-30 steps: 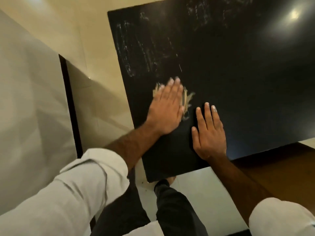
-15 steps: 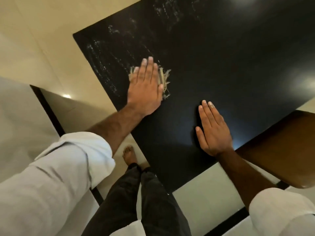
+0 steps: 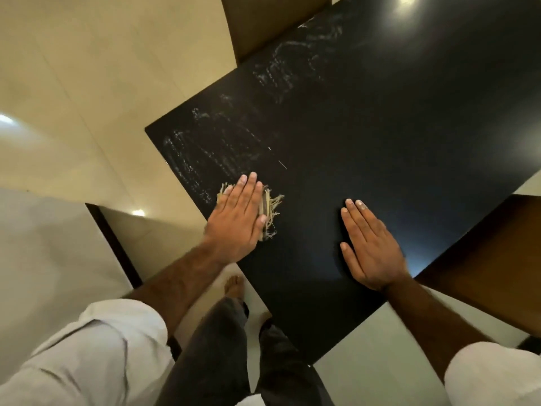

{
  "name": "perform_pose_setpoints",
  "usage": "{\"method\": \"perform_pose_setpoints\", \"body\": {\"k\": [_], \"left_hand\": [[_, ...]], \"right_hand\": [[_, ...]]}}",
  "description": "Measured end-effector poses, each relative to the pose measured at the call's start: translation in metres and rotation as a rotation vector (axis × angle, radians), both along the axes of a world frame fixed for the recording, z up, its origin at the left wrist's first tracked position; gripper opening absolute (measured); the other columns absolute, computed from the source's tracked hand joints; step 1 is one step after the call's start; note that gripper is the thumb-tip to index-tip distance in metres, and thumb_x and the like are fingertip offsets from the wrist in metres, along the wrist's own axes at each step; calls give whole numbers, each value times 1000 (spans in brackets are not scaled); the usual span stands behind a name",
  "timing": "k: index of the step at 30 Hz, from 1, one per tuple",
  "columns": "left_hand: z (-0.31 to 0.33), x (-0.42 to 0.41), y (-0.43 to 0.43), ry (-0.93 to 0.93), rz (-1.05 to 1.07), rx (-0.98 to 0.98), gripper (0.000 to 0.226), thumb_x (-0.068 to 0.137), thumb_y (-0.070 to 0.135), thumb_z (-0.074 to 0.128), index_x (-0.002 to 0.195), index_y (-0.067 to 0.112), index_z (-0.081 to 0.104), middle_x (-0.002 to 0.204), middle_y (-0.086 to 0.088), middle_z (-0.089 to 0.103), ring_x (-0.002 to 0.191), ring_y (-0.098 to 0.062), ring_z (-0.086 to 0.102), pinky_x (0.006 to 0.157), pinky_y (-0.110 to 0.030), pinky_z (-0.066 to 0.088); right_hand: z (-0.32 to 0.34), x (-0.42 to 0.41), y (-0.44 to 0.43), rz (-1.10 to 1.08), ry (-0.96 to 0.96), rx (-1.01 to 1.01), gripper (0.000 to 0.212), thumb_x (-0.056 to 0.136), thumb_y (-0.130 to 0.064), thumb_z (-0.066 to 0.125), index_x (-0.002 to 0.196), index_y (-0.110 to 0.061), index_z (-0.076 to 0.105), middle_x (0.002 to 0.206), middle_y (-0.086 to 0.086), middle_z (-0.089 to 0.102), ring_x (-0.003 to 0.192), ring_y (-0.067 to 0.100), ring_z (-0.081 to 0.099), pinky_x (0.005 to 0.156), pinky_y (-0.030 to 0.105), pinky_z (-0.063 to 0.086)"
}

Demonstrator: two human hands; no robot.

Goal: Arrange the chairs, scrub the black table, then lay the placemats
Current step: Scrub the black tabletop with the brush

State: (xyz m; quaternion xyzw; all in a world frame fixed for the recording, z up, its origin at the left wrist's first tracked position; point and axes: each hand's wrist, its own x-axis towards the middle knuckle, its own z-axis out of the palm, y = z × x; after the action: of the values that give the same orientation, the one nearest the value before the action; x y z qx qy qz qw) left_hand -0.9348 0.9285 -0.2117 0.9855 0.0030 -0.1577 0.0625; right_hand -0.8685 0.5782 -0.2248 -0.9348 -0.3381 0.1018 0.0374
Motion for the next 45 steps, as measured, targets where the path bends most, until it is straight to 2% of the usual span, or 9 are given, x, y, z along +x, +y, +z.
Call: {"method": "perform_pose_setpoints", "body": {"k": [5,9,13,17,23,28,34,40,45], "left_hand": [[-3,93,-7,-84,74,-7,77,113,51,13,176,9,1,185,-11,-11,171,-28,-9,139,-52,4],[1,143,-44,-81,-33,-77,78,113,48,25,175,5,7,185,-16,-2,172,-32,-2,138,-55,10],[9,162,-21,-25,-208,-240,76,115,46,21,175,7,-4,184,-14,-13,171,-28,-11,139,-53,4],[4,187,52,-73,-172,-181,72,115,46,19,176,12,2,185,-9,-8,171,-25,-8,139,-50,1],[-14,231,95,-12,-250,-56,75,114,53,19,176,21,-9,184,-6,-20,170,-29,-15,139,-55,2],[-23,235,95,-51,-265,-34,78,113,56,18,175,18,-12,182,-7,-24,170,-31,-17,138,-57,4],[-28,236,96,-54,-278,-6,77,114,55,17,175,18,-13,182,-6,-26,169,-29,-21,138,-55,2],[-23,237,98,-9,-293,-9,77,111,57,9,175,20,-14,181,-2,-30,168,-25,-26,138,-56,3],[-23,237,93,-19,-274,14,77,110,57,6,175,19,-11,183,-3,-25,170,-26,-19,138,-56,8]], "right_hand": [[-1,-3,3,-42,-14,20,72,113,-47,37,172,-7,33,181,13,26,168,32,22,135,48,27],[18,12,71,-421,-33,192,57,110,-41,41,154,-10,59,148,13,61,134,32,52,109,51,54],[35,51,158,-509,-48,254,57,110,-33,49,162,-11,49,166,15,48,154,32,41,128,50,40],[24,68,222,-561,43,131,74,110,-49,42,176,-20,23,184,12,13,171,36,6,135,53,15],[11,65,245,-769,109,-1,76,111,-66,31,176,-40,2,185,5,-12,169,44,-14,130,65,21],[10,124,205,-1035,43,-28,75,111,-63,34,176,-38,7,185,12,-1,168,50,0,126,72,31],[-3,248,235,-1002,-33,44,72,109,-61,34,175,-36,23,184,13,14,167,51,9,127,68,30],[6,193,259,-683,28,67,73,110,-63,33,176,-40,11,186,7,0,170,44,-1,128,65,27],[6,174,185,-858,34,5,73,111,-63,31,176,-37,10,185,11,0,170,43,-2,129,67,24]]}}
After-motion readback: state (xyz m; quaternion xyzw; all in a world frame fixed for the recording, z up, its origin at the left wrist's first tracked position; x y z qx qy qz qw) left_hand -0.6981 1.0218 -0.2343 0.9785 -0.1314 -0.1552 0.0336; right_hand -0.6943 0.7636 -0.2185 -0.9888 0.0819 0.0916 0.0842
